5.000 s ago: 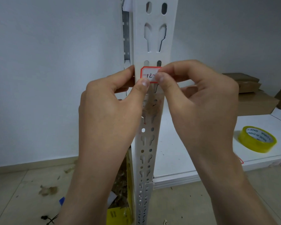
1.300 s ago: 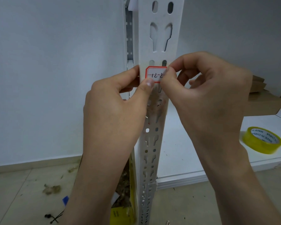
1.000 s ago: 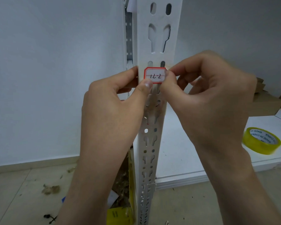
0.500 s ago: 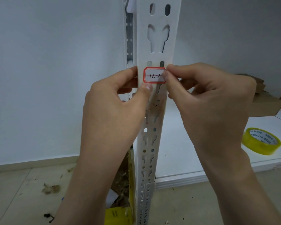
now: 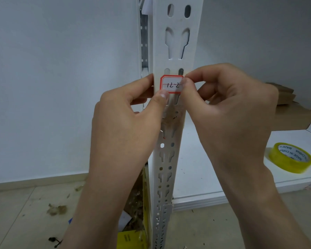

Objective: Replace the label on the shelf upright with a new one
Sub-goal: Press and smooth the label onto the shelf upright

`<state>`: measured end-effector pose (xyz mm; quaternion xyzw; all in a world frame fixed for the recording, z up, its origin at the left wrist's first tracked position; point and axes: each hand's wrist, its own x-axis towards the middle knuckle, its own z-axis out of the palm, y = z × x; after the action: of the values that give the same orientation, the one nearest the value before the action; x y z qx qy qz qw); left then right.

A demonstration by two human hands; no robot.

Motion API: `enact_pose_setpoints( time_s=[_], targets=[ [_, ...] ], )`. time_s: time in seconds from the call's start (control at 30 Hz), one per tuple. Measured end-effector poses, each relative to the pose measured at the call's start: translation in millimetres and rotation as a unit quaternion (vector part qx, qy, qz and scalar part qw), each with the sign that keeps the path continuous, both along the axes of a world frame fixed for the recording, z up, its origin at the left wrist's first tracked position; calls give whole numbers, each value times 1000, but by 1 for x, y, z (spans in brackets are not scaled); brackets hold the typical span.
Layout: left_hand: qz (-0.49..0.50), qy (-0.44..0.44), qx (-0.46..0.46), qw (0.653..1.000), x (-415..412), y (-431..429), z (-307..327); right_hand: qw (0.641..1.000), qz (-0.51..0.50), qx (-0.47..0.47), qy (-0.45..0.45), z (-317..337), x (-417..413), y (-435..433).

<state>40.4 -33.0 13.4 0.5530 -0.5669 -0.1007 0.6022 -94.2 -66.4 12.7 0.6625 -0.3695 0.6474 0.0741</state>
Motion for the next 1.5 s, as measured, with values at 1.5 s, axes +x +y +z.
enact_pose_setpoints(
  time_s=[1.5],
  targets=[
    [-7, 14, -2, 1000, -1, 1, 3, 999, -4, -4, 35, 2, 0, 1]
  ],
)
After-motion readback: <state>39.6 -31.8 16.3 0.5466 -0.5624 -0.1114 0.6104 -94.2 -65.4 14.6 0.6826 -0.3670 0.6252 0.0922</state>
